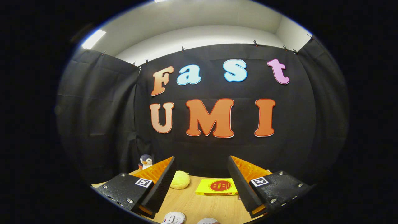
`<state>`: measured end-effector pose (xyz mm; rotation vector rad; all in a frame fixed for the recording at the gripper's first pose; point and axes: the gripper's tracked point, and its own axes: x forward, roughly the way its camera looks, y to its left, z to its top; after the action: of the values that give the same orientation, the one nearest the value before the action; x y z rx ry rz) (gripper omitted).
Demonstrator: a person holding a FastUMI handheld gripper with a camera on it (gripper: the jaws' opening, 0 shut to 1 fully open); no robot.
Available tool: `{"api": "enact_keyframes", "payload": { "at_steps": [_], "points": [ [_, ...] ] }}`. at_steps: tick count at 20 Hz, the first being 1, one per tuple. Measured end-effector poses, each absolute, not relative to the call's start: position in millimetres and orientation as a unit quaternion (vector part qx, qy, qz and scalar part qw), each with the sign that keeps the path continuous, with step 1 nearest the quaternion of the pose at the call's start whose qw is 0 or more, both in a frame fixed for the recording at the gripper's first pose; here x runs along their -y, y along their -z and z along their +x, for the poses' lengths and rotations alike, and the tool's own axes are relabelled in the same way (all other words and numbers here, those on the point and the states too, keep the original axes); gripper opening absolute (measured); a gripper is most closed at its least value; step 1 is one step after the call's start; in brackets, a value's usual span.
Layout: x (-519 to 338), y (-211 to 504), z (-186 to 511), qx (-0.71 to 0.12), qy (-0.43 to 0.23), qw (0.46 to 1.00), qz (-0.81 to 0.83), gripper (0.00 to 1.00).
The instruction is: Open the storage box then place both shoes into the box .Put the left shoe in first, then the right shoe, with the right side of both shoes facing outward in a uniform manner.
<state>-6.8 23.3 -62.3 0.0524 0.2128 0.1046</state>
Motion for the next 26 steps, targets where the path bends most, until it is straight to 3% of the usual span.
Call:
{"api": "enact_keyframes", "payload": {
  "at_steps": [12,26],
  "points": [
    [-84.4,133.0,-22.1,-0.213,-0.130,0.967,0.061,0.99],
    [-181.7,234.3,-66.7,-0.395,-0.233,0.871,0.177,0.94]
  ]
}}
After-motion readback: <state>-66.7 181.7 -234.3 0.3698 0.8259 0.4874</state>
